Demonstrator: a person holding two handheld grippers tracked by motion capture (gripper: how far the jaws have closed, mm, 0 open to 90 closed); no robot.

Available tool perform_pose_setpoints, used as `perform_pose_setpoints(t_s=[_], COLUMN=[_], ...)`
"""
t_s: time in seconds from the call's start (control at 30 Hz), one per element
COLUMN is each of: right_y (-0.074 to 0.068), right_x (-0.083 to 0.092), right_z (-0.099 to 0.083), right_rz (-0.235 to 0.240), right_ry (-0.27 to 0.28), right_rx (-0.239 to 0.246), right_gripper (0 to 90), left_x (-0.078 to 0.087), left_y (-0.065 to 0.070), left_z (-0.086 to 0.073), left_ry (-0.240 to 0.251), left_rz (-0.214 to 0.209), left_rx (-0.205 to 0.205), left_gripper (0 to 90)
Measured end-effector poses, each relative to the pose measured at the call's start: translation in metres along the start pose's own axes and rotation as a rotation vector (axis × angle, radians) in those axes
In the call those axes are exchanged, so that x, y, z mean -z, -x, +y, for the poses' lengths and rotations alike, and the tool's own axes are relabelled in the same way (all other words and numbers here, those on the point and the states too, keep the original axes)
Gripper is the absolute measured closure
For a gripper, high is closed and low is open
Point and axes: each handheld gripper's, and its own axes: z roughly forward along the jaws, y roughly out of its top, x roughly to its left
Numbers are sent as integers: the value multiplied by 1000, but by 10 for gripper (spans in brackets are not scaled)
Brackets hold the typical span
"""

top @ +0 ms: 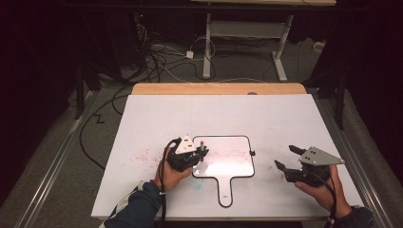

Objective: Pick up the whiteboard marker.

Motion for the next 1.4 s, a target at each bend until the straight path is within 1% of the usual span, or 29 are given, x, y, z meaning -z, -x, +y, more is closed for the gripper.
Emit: perform_pose_setpoints(t_s=[0.07, 0.1, 0.13, 0.17, 0.27, 0.33, 0.43, 0.47, 0.5, 0.53, 0.57, 0.6, 0.63, 0.77, 0.8, 0.87, 0.93, 1.0, 1.03, 1.07, 1.13, 1.17, 1.27, 1.3, 1.37, 1.4], right_y=[0, 0, -1, -1, -1, 0, 0, 2, 2, 3, 5, 5, 8, 13, 14, 14, 13, 13, 13, 14, 13, 13, 13, 12, 12, 12], right_x=[0, 0, -1, -1, -1, -1, -2, -1, -1, 0, 0, 0, 2, 5, 5, 6, 7, 7, 7, 7, 7, 7, 7, 7, 6, 6], right_z=[0, 0, 0, 0, 0, 0, -1, -1, -2, -2, -3, -3, -4, -6, -7, -7, -7, -7, -7, -8, -8, -8, -7, -7, -7, -7], right_rz=[1, 1, 0, 1, 3, 3, 2, -1, -2, -6, -7, -7, -15, -24, -25, -25, -23, -23, -24, -23, -23, -24, -24, -24, -24, -26], right_ry=[0, -1, -2, -3, -4, -3, -6, -6, -5, -6, -5, -5, -2, 2, 3, 4, 3, 2, 2, 2, 2, 1, 0, -1, -2, -3], right_rx=[-1, -2, 2, 4, 4, 3, 3, 2, 4, -3, -9, -9, -16, -32, -31, -33, -27, -28, -28, -27, -26, -25, -25, -23, -16, -17], right_gripper=[285, 285, 284, 284, 284, 284, 284, 285, 284, 284, 285, 285, 285, 285, 285, 285, 285, 285, 285, 285, 285, 285, 285, 284, 285, 285], left_x=[-6, -13, -17, -17, -30, -40, -55, -66, -71, -76, -76, -81, -85, -101, -107, -109, -112, -114, -114, -113, -112, -109, -104, -104, -101, -99], left_y=[2, 2, 3, 3, 5, 7, 15, 24, 27, 30, 30, 33, 36, 44, 49, 51, 54, 57, 57, 56, 54, 48, 36, 36, 30, 29], left_z=[4, 10, 13, 13, 22, 29, 40, 48, 52, 56, 56, 60, 63, 73, 76, 78, 79, 81, 81, 81, 80, 78, 74, 74, 72, 71], left_ry=[-2, -1, -4, -4, -4, -7, -13, -14, -18, -21, -21, -22, -26, -18, -12, -11, -9, -8, -11, -11, -11, -14, -13, -13, -14, -18], left_rz=[-6, -20, -24, -24, -38, -58, -79, -92, -100, -108, -108, -116, -122, -150, -159, -167, -176, -176, -171, -175, -168, -147, -124, -124, -114, -110], left_rx=[-11, -12, -20, -20, -35, -39, -53, -73, -82, -84, -84, -89, -96, -96, -98, -98, -110, -121, -136, -134, -133, -131, -105, -105, -90, -93], left_gripper=[787, 787, 787, 787, 787, 787, 787, 787, 787, 787, 787, 787, 787, 787, 787, 787, 787, 787, 787, 787, 787, 787, 787, 787, 787, 787])
